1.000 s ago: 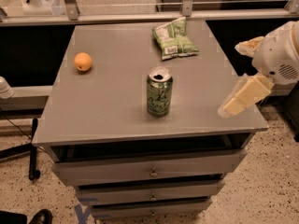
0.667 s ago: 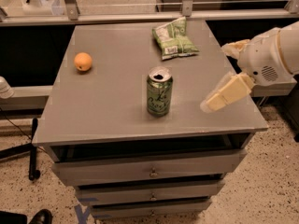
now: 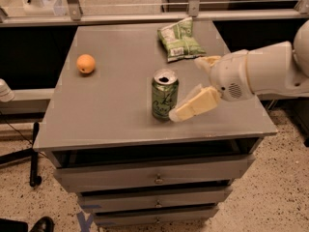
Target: Knock green can over
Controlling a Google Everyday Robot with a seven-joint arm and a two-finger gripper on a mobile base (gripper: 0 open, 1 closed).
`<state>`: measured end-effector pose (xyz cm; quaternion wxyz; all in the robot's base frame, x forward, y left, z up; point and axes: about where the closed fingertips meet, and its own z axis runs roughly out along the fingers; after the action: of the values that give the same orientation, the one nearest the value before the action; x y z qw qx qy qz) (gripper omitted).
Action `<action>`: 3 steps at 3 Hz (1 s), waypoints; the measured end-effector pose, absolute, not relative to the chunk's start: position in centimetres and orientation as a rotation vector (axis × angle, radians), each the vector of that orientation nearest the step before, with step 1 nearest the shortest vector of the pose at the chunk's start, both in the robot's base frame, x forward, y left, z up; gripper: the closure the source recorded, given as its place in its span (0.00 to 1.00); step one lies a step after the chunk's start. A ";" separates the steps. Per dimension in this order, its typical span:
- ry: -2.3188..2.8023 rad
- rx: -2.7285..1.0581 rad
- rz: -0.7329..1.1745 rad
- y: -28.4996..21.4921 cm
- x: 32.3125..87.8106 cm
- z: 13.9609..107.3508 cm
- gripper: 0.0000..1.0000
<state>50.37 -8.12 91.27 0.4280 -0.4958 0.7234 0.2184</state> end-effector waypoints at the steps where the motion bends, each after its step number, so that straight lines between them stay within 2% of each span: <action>1: 1.754 -1.233 0.604 -5.1 50.7 89.5 0.00; 3: 1.684 -1.159 0.659 -2.0 54.0 89.2 0.00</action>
Offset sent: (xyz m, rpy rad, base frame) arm 0.0399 0.0630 -0.0363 0.1709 -0.0545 0.0277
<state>54.00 -1.97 89.20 0.4766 -0.4744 0.6893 0.2696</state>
